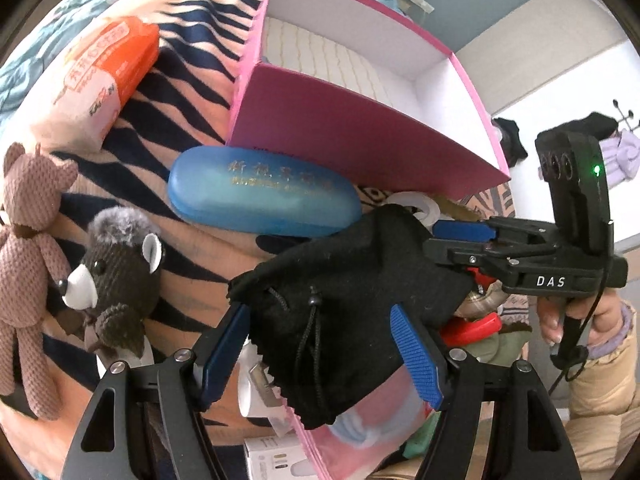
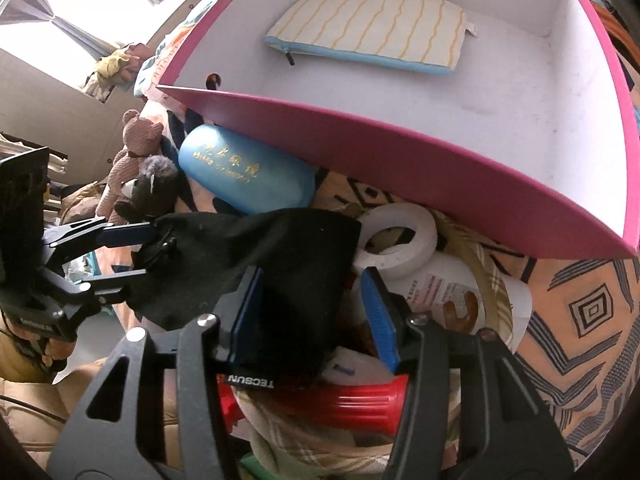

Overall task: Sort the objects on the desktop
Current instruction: 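Grasp the black cloth with the right gripper and lift it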

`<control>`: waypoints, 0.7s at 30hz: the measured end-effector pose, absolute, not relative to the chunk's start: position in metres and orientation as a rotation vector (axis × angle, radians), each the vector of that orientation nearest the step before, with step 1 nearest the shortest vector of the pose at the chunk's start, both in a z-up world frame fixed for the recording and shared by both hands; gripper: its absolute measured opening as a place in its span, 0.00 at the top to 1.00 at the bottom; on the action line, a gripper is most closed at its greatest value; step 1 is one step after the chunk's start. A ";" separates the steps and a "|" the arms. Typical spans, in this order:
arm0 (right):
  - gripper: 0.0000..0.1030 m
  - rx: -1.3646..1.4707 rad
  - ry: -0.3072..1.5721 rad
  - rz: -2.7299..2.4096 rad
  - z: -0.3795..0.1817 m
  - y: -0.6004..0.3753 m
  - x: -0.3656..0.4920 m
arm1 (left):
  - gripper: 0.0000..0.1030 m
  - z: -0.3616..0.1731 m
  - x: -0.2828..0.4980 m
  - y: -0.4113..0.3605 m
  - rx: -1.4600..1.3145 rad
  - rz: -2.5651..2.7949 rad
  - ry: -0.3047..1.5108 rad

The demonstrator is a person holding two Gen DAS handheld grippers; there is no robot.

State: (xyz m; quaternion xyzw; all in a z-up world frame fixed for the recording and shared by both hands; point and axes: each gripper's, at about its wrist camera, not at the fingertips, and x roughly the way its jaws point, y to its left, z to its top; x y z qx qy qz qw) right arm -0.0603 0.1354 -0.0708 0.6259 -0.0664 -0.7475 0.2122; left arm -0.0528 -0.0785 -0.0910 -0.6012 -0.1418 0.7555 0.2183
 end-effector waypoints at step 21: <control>0.92 1.543 -0.074 -2.123 -0.046 0.110 -0.049 | 0.67 -0.080 -0.057 -0.077 -1.612 2.116 -0.444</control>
